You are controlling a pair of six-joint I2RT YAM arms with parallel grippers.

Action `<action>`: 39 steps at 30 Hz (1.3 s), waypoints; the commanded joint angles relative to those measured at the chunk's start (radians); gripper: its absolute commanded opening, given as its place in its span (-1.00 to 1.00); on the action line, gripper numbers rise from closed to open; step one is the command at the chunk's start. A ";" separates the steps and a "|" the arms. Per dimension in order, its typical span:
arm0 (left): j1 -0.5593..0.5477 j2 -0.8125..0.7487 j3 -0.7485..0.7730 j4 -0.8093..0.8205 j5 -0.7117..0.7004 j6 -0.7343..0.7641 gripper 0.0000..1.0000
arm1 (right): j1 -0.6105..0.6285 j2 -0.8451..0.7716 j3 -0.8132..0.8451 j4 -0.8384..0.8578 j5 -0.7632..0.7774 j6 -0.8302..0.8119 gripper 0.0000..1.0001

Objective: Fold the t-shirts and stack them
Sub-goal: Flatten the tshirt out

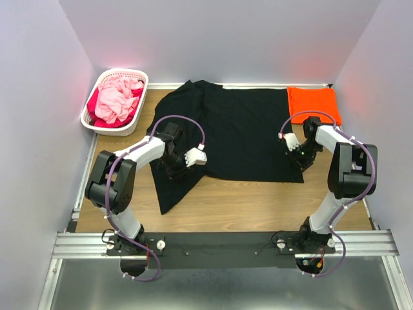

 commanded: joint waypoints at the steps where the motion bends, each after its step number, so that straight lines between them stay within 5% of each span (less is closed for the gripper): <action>1: -0.005 0.000 0.019 0.002 0.047 -0.004 -0.18 | -0.003 0.018 -0.011 0.008 0.007 0.000 -0.38; 8: -0.016 0.020 0.013 0.016 0.051 -0.011 -0.37 | -0.003 0.025 0.000 0.008 0.007 0.002 -0.40; 18: -0.045 0.005 0.003 0.013 0.053 -0.009 -1.00 | -0.003 0.025 0.002 0.008 0.007 0.002 -0.45; 24: -0.066 -0.044 -0.009 0.004 0.039 -0.021 -1.00 | -0.003 0.024 0.002 0.006 0.007 0.000 -0.46; 27: -0.033 -0.045 -0.009 0.010 -0.010 -0.030 -0.36 | -0.003 0.025 -0.001 0.008 0.006 0.000 -0.46; 29: -0.002 -0.038 -0.007 0.014 -0.033 -0.032 -0.15 | -0.003 0.024 -0.004 0.006 0.006 0.000 -0.45; 39: 0.004 0.032 0.025 0.039 -0.065 -0.055 -0.01 | -0.003 0.025 -0.009 0.008 0.006 0.002 -0.45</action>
